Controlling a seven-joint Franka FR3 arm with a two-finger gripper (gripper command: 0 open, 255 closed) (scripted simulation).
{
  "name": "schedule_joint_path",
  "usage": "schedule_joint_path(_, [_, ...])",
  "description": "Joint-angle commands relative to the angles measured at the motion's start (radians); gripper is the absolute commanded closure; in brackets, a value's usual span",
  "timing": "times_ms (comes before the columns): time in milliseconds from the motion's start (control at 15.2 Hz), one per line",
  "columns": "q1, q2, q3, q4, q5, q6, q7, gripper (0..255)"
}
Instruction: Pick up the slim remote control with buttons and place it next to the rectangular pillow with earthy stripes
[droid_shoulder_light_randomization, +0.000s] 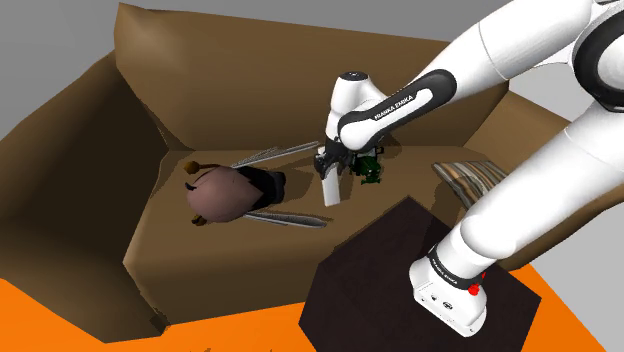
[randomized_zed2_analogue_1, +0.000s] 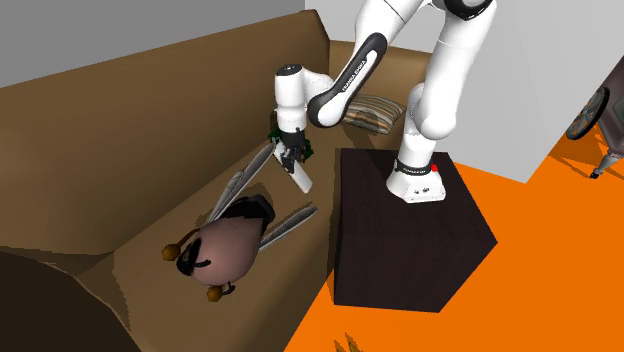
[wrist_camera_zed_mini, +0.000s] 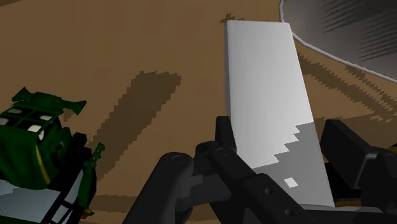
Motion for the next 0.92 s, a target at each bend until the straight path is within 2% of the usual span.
schedule_joint_path(0, [0.002,-0.024,-0.001,0.011,0.010,-0.034,-0.008,255])
schedule_joint_path(264, [0.006,-0.068,-0.004,0.028,0.026,-0.094,-0.022,255])
schedule_joint_path(858, [-0.101,-0.200,-0.165,-0.113,-0.003,-0.075,-0.267,255])
